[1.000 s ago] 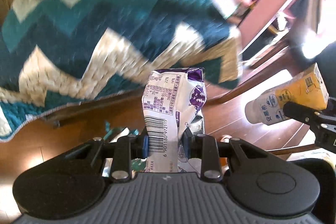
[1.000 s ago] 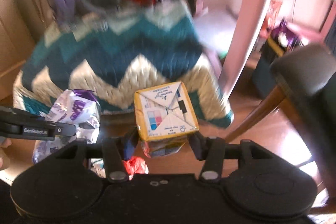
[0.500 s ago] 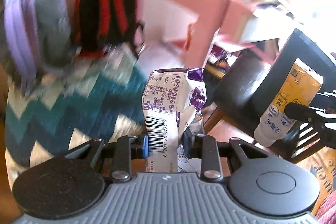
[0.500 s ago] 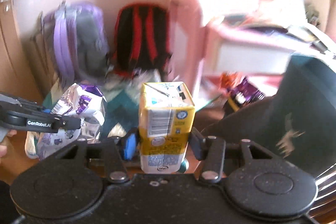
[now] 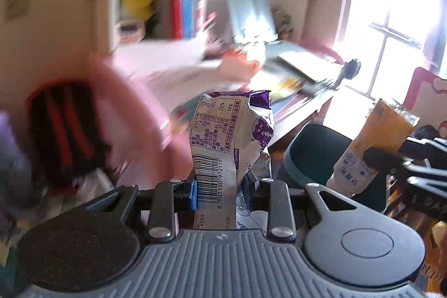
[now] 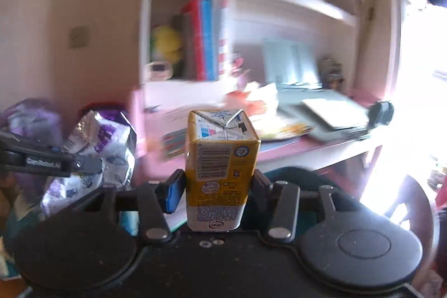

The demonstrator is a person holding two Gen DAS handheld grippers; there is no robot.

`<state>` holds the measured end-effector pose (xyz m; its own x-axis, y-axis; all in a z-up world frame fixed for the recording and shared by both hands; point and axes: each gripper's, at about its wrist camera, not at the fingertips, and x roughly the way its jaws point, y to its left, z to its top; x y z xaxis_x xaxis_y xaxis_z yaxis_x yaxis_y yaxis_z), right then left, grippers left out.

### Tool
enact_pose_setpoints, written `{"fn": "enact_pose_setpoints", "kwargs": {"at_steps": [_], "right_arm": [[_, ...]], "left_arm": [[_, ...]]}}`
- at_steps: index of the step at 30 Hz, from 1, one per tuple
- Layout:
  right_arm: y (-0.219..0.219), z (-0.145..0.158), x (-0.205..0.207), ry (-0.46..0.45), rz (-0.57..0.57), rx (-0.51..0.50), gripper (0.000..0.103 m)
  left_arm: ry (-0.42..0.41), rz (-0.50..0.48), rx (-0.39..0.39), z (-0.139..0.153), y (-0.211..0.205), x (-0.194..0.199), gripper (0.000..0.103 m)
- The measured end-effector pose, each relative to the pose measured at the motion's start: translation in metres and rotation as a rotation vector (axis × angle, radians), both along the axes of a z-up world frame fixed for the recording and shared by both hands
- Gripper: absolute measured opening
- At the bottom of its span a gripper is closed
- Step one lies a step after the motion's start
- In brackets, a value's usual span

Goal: Collect trash
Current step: 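Close left tool on snack bag while right tool grips juice box, lift both, then carry both items over the green bin and open both tools to drop them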

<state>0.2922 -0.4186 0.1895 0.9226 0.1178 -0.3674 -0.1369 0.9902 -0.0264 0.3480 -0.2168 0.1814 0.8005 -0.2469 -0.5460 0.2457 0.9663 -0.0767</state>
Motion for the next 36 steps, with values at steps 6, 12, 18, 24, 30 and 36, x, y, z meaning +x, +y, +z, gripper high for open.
{"fn": "enact_pose_setpoints", "kwargs": {"at_steps": [6,12,18,24,30,36], "right_arm": [[-0.049,-0.015,0.034,0.081,-0.113,-0.016,0.050],[-0.086,-0.043,0.048,0.205,-0.116,-0.051,0.050],[-0.096,-0.065,0.057,0.318,-0.082,-0.077,0.050],[-0.091,-0.089,0.071,0.414,-0.075,-0.108,0.051],[-0.092,-0.107,0.084,0.502,-0.110,-0.104,0.053],[-0.099,-0.104,0.078,0.477,-0.121,-0.055,0.053]], "left_arm": [[-0.010,-0.081,0.002,0.013,-0.072,0.046,0.029],[0.041,-0.170,0.038,-0.001,-0.145,0.080,0.029],[0.076,-0.228,0.111,-0.035,-0.200,0.099,0.029],[0.209,-0.232,0.127,-0.086,-0.212,0.114,0.029],[0.265,-0.223,0.100,-0.098,-0.208,0.117,0.030],[0.237,-0.225,0.069,-0.086,-0.206,0.111,0.068]]}}
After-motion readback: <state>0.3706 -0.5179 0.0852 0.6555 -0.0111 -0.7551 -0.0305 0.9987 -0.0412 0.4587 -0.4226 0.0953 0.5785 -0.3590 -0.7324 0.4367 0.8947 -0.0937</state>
